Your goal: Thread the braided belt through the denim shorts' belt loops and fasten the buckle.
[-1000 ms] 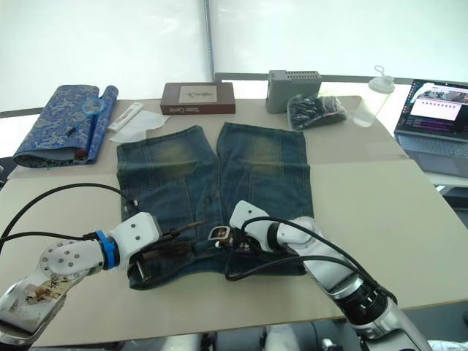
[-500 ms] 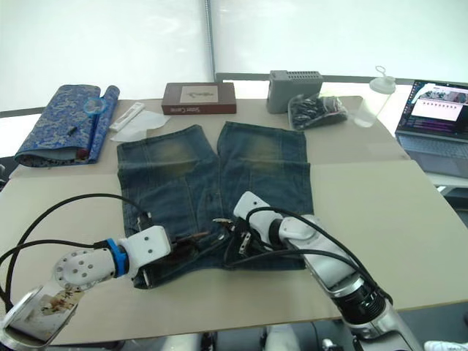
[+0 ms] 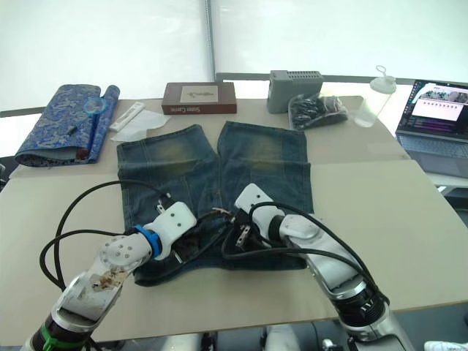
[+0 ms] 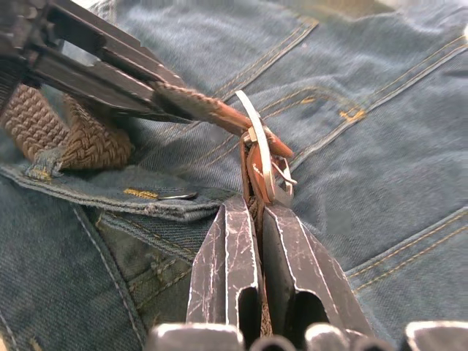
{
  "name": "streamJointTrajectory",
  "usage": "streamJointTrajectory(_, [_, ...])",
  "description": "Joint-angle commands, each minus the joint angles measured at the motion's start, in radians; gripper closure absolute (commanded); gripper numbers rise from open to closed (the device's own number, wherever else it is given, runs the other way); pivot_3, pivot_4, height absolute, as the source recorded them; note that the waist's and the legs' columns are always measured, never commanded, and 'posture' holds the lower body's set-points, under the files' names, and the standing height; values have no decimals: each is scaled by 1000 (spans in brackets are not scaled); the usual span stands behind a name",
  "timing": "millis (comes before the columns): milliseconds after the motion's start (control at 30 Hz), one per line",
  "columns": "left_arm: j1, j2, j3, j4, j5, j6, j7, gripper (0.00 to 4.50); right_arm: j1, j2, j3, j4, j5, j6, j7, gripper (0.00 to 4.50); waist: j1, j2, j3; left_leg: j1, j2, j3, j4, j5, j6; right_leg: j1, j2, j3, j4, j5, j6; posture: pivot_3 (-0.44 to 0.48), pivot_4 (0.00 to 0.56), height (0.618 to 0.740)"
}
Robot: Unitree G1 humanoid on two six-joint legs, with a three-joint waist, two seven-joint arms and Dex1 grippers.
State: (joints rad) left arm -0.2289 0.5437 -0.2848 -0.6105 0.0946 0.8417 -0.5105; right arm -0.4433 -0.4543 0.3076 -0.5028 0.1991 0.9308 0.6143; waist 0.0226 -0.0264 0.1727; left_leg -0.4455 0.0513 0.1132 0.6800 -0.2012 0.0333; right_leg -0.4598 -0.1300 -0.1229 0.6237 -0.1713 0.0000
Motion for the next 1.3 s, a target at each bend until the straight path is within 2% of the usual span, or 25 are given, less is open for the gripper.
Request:
streamJointTrajectory(33, [-31, -34, -15, -12, 3, 15, 23, 4500, -11, 1, -2, -49, 7, -42, -1, 4459, -1, 0, 0, 0, 0, 0, 0, 0, 0, 0, 0, 0, 0, 0, 0, 0, 150, 709])
streamJointTrajectory(233, [-55, -88, -22, 32, -34, -103, 2, 4500, -14, -44, 57, -13, -41, -166, 33, 4459, -2, 0, 0, 0, -1, 0, 0, 0, 0, 0, 0, 0, 0, 0, 1, 0, 150, 709])
streamJointTrajectory(433, [-55, -135, 8, 96, -76, -212, -5, 4500, -3, -70, 39, 11, -28, -210, 75, 4459, -9, 0, 0, 0, 0, 0, 0, 0, 0, 0, 0, 0, 0, 1, 1, 0, 150, 709])
streamJointTrajectory(600, [-41, -128, 12, 118, -80, -291, -22, 4500, 34, -148, -109, -43, 55, -293, 159, 2685, 0, 0, 0, -1, -1, -1, 0, 0, 1, 1, 0, 0, -1, 2, 3, 0, 150, 709])
streamJointTrajectory(700, [-35, -124, 15, 128, -83, -319, -31, 4500, 25, -190, -164, -58, 60, -351, 187, 2685, -1, 0, 0, -1, -1, 0, 0, 0, 1, 1, 0, 0, -1, 2, 3, 0, 150, 709])
streamJointTrajectory(833, [-33, -122, 11, 146, -85, -354, -40, 4500, -21, -262, -104, -3, -74, -503, 201, 2685, -4, 0, 0, 0, 0, -1, 0, 0, 1, 1, 0, -1, -1, 0, 0, 0, 150, 709])
streamJointTrajectory(967, [-36, -118, 4, 156, -83, -377, -51, 4500, -66, -263, -23, 89, -184, -642, 209, 2685, -9, 0, 0, 0, 0, 0, 0, 0, 1, 1, 0, 0, -1, 0, 0, 0, 150, 709])
streamJointTrajectory(1167, [-39, -114, 0, 164, -78, -399, -66, 4500, -123, -240, 19, 189, -255, -753, 233, 2685, -8, 0, 0, -1, -1, 0, 0, 1, 3, 1, 0, 0, -1, 2, 4, 0, 150, 709])
streamJointTrajectory(1300, [-34, -107, -2, 160, -80, -418, -79, 4500, -134, -226, 12, 209, -264, -776, 243, 3843, -8, 0, 0, 0, -1, 0, 0, 1, 2, 1, 0, 0, -1, 2, 4, 0, 150, 709])
